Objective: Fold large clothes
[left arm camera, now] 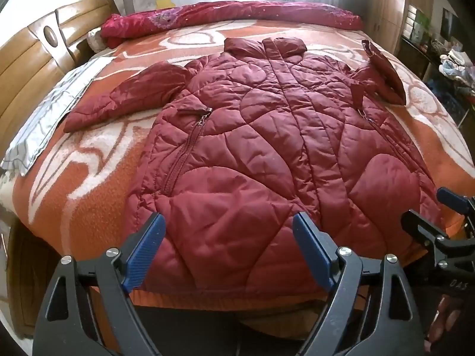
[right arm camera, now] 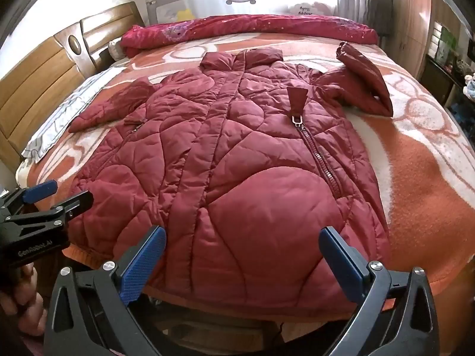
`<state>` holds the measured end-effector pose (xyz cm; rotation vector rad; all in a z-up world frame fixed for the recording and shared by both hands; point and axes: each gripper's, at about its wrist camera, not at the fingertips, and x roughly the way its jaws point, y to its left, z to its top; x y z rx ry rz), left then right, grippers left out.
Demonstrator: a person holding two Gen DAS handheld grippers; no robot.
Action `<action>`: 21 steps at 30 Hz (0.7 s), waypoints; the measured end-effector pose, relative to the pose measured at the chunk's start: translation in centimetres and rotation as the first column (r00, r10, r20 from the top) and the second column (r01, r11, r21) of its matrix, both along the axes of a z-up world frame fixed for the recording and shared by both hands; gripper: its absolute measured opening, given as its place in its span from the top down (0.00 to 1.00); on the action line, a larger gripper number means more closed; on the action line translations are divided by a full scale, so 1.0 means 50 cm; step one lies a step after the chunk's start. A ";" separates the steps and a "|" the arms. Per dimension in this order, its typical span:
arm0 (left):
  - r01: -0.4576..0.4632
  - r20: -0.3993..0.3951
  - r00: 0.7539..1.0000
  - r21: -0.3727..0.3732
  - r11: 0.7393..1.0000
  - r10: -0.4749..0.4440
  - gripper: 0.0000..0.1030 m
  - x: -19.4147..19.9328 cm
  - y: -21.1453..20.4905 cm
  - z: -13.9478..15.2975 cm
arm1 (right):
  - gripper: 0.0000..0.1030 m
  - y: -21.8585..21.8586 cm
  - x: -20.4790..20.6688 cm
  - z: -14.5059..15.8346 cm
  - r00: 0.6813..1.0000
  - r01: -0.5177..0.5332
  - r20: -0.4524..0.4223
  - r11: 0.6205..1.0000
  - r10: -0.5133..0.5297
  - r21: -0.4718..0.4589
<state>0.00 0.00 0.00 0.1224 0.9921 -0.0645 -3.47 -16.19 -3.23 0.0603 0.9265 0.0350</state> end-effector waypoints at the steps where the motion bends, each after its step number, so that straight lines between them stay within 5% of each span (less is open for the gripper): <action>1: 0.000 -0.002 1.000 0.000 1.000 0.000 0.15 0.000 -0.001 -0.001 | 0.00 -0.001 0.000 0.000 1.000 0.000 0.001 1.000 0.000 0.001; 21: 0.002 0.008 1.000 -0.005 1.000 -0.002 0.15 -0.006 0.000 -0.006 | 0.00 0.002 0.000 0.002 1.000 0.000 0.002 1.000 0.000 -0.002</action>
